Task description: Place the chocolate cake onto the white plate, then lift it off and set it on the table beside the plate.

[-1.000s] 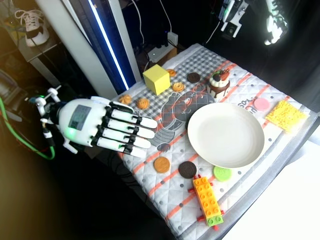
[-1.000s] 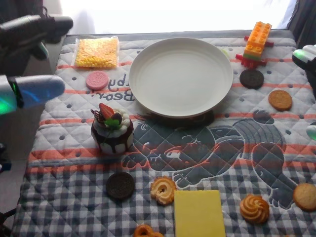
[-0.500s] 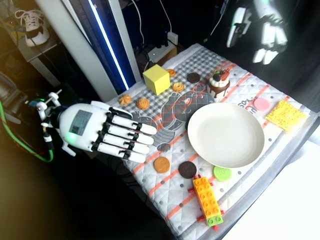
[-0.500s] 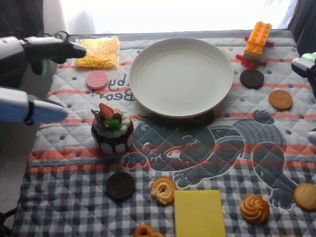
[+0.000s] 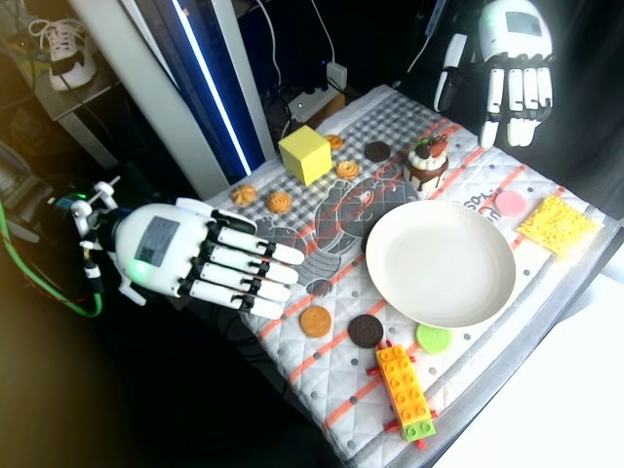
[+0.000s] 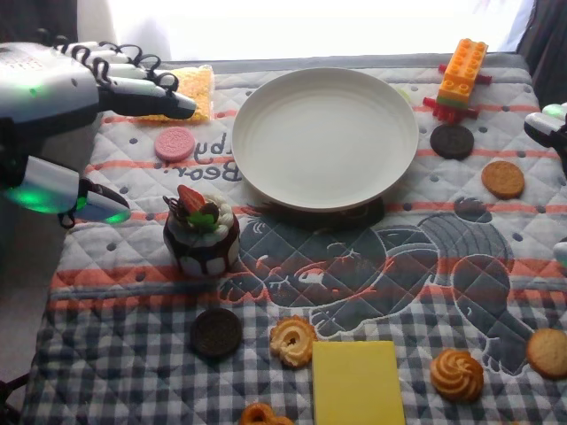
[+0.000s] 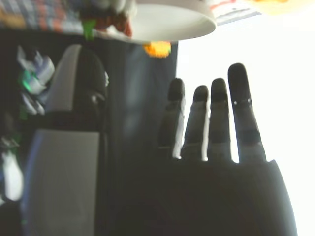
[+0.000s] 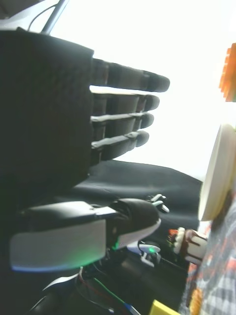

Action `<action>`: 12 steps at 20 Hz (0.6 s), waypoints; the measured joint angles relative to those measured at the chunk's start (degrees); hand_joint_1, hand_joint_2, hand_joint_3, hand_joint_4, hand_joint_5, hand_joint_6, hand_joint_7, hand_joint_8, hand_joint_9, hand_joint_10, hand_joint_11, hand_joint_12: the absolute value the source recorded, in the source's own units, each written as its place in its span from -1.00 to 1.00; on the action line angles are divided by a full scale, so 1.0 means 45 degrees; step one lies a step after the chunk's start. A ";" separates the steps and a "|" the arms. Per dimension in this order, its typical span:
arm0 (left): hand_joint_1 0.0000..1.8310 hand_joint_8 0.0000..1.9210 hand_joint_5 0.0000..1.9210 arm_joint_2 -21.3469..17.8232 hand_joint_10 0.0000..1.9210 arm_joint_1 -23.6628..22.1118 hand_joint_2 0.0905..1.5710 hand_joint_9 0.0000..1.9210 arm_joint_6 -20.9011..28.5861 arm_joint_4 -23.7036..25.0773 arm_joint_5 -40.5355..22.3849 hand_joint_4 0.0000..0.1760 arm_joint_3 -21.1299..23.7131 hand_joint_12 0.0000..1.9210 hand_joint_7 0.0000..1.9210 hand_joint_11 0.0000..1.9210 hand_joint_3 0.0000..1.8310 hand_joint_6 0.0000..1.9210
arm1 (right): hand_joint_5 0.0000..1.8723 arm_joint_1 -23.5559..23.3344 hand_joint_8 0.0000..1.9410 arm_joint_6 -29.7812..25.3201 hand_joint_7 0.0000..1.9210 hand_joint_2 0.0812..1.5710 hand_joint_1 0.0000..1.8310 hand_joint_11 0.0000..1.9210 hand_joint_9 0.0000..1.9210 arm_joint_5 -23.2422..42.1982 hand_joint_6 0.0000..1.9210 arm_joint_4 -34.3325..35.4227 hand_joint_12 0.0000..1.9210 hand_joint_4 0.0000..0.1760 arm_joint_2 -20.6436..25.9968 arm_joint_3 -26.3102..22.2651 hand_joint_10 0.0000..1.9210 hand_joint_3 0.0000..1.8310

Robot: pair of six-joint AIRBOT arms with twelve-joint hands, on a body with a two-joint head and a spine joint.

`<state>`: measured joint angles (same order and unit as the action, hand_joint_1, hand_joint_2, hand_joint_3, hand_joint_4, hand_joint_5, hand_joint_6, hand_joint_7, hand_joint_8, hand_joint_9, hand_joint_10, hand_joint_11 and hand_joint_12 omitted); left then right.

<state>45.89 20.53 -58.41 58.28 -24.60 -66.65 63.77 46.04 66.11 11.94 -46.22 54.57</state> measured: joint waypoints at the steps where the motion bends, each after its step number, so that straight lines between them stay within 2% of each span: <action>1: -0.22 -1.00 -0.82 0.0005 -0.62 -0.0233 0.29 -1.00 0.0005 0.0991 -0.0010 -0.67 0.0058 0.56 -0.93 -1.00 -0.99 -0.93 | -1.00 0.0000 -1.00 0.0000 -1.00 0.57 -0.46 -1.00 -1.00 0.0005 -1.00 0.0010 -0.58 -1.00 0.0000 0.0000 -1.00 -1.00; 2: -0.22 -1.00 -0.82 0.0005 -0.62 -0.0520 0.29 -1.00 0.0039 0.2108 -0.0053 -0.67 0.0097 0.56 -0.93 -1.00 -0.99 -0.93 | -1.00 0.0000 -1.00 0.0000 -1.00 0.57 -0.46 -1.00 -1.00 0.0005 -1.00 0.0024 -0.58 -1.00 0.0000 0.0000 -1.00 -1.00; 3: -0.23 -0.99 -0.86 0.0005 -0.58 -0.0957 0.30 -1.00 0.0049 0.3347 -0.0107 -0.97 0.0092 0.54 -0.91 -1.00 -0.99 -0.95 | -1.00 0.0005 -1.00 0.0000 -1.00 0.57 -0.45 -1.00 -1.00 0.0000 -1.00 0.0010 -0.90 -1.00 0.0000 0.0000 -1.00 -1.00; 4: -0.22 -0.99 -0.88 -0.0019 -0.52 -0.1729 0.33 -1.00 0.0029 0.5042 -0.0083 -0.92 0.0160 0.50 -0.88 -1.00 -0.99 -0.96 | -1.00 0.0044 -1.00 0.0000 -1.00 0.58 -0.45 -1.00 -1.00 -0.0005 -1.00 0.0005 -0.98 -1.00 0.0000 0.0000 -1.00 -1.00; 5: -0.23 -1.00 -0.89 -0.0083 -0.61 -0.2166 0.32 -1.00 0.0015 0.5547 -0.0117 -0.85 0.0248 0.44 -0.89 -1.00 -1.00 -0.97 | -1.00 0.0092 -1.00 0.0000 -1.00 0.58 -0.42 -1.00 -1.00 0.0005 -1.00 0.0010 -1.00 -1.00 0.0000 0.0005 -1.00 -1.00; 7: -0.29 -0.99 -0.87 -0.0087 -0.67 -0.2375 0.30 -1.00 0.0039 0.6241 -0.0321 -0.71 0.0413 0.19 -0.87 -1.00 -1.00 -0.98 | -1.00 0.0092 -1.00 0.0000 -1.00 0.58 -0.41 -0.98 -0.97 0.0010 -1.00 0.0034 -0.99 -1.00 0.0000 0.0029 -0.99 -1.00; 8: -0.24 -0.99 -0.86 -0.0087 -0.67 -0.2293 0.32 -0.98 0.0044 0.6305 -0.0413 -0.66 0.0423 0.17 -0.86 -1.00 -0.99 -0.98 | -1.00 0.0092 -1.00 0.0000 -1.00 0.59 -0.43 -0.96 -0.94 0.0000 -1.00 0.0058 -0.98 -1.00 0.0000 0.0039 -0.97 -0.99; 9: -0.24 -1.00 -0.86 -0.0087 -0.57 -0.2293 0.35 -0.98 0.0049 0.6334 -0.0515 -0.72 0.0427 0.33 -0.86 -1.00 -1.00 -0.99 | -1.00 0.0092 -1.00 0.0005 -1.00 0.60 -0.42 -0.98 -0.95 0.0000 -1.00 0.0063 -0.98 -1.00 -0.0015 0.0083 -0.97 -0.99; 10: -0.24 -1.00 -0.85 -0.0092 -0.56 -0.2293 0.37 -1.00 0.0044 0.6154 -0.0529 -0.73 0.0423 0.36 -0.85 -1.00 -0.99 -0.98 | -1.00 0.0092 -1.00 0.0000 -1.00 0.59 -0.42 -0.97 -0.96 -0.0005 -1.00 0.0097 -0.97 -1.00 -0.0015 0.0083 -0.98 -0.99; 11: -0.27 -1.00 -0.87 -0.0092 -0.56 -0.2293 0.38 -1.00 0.0044 0.6120 -0.0461 -0.86 0.0423 0.36 -0.86 -1.00 -0.99 -0.99 | -1.00 0.0112 -1.00 -0.0010 -1.00 0.60 -0.43 -0.99 -0.97 0.0010 -1.00 0.0063 -0.83 -1.00 -0.0015 0.0078 -0.95 -1.00; 12: -0.26 -1.00 -0.87 -0.0092 -0.59 -0.2288 0.37 -1.00 0.0044 0.6149 -0.0403 -0.90 0.0423 0.35 -0.88 -1.00 -1.00 -0.99 | -1.00 0.0180 -1.00 -0.0049 -1.00 0.60 -0.43 -1.00 -0.97 0.0058 -1.00 0.0063 -0.71 -1.00 -0.0015 0.0078 -0.92 -1.00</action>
<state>45.47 10.24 -58.22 85.95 -26.41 -64.75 64.58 45.82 66.37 12.23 -46.28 54.92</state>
